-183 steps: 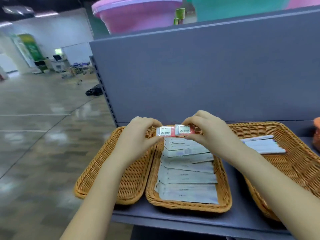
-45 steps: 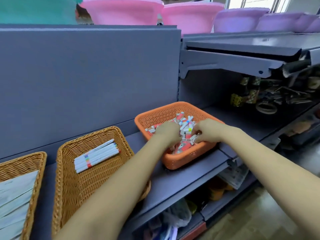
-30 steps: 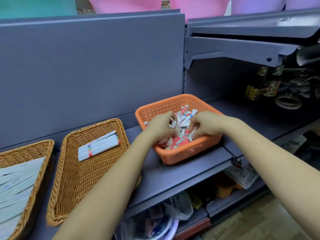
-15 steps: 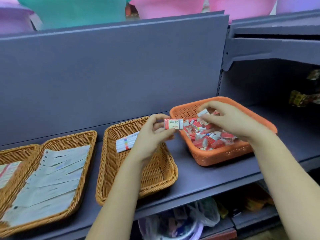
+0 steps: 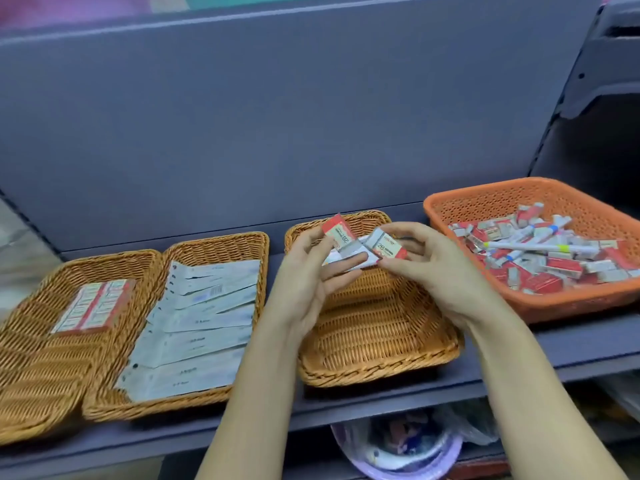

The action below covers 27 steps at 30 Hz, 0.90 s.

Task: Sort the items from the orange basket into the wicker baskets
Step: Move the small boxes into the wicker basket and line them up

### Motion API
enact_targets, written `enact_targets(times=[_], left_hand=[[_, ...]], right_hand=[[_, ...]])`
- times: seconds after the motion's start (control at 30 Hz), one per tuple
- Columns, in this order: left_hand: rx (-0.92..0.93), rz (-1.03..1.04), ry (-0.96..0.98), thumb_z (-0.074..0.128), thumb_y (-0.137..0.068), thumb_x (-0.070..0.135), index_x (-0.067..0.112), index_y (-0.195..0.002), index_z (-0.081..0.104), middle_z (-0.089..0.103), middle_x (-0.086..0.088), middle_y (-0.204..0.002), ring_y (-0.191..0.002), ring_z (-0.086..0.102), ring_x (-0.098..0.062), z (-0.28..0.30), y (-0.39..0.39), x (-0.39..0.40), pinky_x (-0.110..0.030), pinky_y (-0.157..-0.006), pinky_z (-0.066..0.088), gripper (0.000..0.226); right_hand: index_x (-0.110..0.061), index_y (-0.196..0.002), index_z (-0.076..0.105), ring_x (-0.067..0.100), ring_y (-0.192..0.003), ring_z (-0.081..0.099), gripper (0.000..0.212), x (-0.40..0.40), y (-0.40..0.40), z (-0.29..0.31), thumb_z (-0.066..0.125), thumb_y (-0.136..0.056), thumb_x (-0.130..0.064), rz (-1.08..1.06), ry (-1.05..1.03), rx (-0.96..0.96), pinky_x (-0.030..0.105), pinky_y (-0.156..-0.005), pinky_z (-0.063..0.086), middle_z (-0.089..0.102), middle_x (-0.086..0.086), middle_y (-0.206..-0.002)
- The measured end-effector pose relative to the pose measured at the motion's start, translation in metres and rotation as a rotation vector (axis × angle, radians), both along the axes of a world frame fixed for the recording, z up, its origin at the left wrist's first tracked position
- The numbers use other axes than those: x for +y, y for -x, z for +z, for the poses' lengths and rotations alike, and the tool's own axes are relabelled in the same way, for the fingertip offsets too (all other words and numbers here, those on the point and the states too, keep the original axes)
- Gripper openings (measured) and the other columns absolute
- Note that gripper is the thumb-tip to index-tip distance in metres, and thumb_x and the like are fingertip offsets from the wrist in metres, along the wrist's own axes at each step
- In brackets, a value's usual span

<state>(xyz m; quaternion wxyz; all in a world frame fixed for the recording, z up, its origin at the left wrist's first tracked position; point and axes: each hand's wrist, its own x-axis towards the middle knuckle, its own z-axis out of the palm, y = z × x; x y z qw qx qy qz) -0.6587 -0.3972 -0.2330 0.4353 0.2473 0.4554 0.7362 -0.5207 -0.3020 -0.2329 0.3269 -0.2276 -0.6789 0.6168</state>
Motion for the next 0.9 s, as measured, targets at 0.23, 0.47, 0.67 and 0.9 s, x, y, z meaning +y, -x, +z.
enact_targets(times=[0.23, 0.47, 0.67, 0.9], left_hand=[[0.22, -0.022, 0.08, 0.052, -0.095, 0.015, 0.009, -0.106, 0.057, 0.066, -0.005, -0.088, -0.07, 0.065, -0.009, -0.014, 0.028, -0.017, -0.015, -0.054, 0.05, 0.013], [0.449, 0.034, 0.162, 0.06, -0.089, 0.004, 0.01, -0.114, 0.051, 0.062, 0.0, -0.08, -0.06, 0.055, -0.006, -0.019, 0.032, -0.032, -0.016, -0.052, 0.045, 0.027], [0.552, 0.146, 0.249, 0.065, -0.086, 0.004, 0.012, -0.106, 0.053, 0.065, 0.002, -0.089, -0.06, 0.059, -0.003, -0.019, 0.033, -0.055, -0.015, -0.054, 0.044, 0.024], [0.675, 0.258, 0.318, 0.066, -0.084, 0.001, 0.019, -0.104, 0.061, 0.062, 0.01, -0.105, -0.065, 0.059, -0.011, -0.013, 0.049, -0.091, -0.017, -0.061, 0.048, 0.028]], right_hand=[[-0.027, -0.103, 0.065, 0.004, -0.088, 0.066, 0.04, -0.025, 0.026, -0.01, 0.064, -0.081, 0.007, -0.029, -0.068, -0.03, 0.018, -0.073, 0.055, 0.068, -0.011, -0.104], [-0.021, -0.111, 0.065, 0.007, -0.086, 0.067, 0.037, -0.028, 0.038, -0.017, 0.065, -0.083, 0.003, 0.011, -0.142, -0.136, 0.02, -0.077, 0.055, 0.069, -0.007, -0.103], [-0.015, -0.116, 0.066, 0.007, -0.087, 0.066, 0.033, -0.027, 0.044, -0.017, 0.065, -0.085, -0.004, 0.071, -0.285, -0.208, 0.015, -0.079, 0.052, 0.069, -0.006, -0.107], [-0.023, -0.115, 0.064, 0.003, -0.101, 0.056, 0.028, -0.041, 0.065, -0.017, 0.063, -0.088, -0.015, 0.098, -0.478, -0.262, 0.004, -0.085, 0.038, 0.064, -0.013, -0.111]])
